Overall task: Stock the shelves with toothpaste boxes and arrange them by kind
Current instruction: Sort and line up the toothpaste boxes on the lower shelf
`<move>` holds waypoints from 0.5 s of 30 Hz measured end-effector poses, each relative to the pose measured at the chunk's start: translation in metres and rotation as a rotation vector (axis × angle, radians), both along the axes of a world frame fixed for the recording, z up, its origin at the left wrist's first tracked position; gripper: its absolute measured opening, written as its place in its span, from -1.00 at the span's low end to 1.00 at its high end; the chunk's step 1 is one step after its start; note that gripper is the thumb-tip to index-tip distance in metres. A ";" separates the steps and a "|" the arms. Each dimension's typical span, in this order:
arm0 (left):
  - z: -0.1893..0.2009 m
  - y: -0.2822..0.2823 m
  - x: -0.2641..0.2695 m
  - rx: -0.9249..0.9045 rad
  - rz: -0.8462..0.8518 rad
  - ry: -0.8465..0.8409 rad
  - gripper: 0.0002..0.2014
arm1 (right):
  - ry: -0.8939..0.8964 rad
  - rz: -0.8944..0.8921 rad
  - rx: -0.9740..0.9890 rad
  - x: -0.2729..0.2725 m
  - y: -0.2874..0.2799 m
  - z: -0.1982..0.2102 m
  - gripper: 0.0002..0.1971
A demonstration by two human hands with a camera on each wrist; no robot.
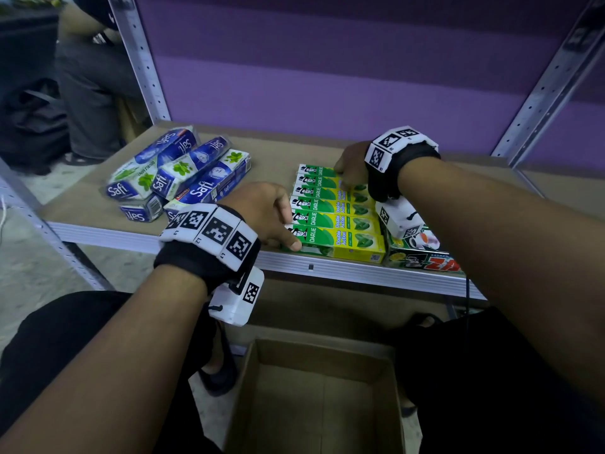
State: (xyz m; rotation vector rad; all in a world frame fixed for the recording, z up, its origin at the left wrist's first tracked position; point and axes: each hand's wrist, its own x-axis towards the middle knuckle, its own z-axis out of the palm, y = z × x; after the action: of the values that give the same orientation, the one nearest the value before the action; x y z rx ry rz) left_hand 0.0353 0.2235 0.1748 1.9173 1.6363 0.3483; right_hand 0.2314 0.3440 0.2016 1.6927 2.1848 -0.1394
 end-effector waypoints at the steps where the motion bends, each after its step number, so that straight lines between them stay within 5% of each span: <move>1: 0.000 0.000 -0.001 0.009 0.003 -0.002 -0.49 | 0.012 -0.004 0.006 0.002 0.000 -0.001 -0.56; 9: 0.001 -0.002 -0.003 0.027 -0.023 -0.014 -0.30 | 0.334 -0.013 -0.009 0.036 -0.039 0.013 -0.64; 15: 0.005 -0.003 0.001 -0.007 -0.028 -0.084 -0.15 | 0.359 -0.014 -0.014 0.065 -0.077 0.011 -0.54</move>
State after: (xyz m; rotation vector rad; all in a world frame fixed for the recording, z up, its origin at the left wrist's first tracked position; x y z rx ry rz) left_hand 0.0366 0.2209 0.1803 1.8927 1.5526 0.4062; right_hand 0.2961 0.2671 0.2130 1.7879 2.4142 -0.4949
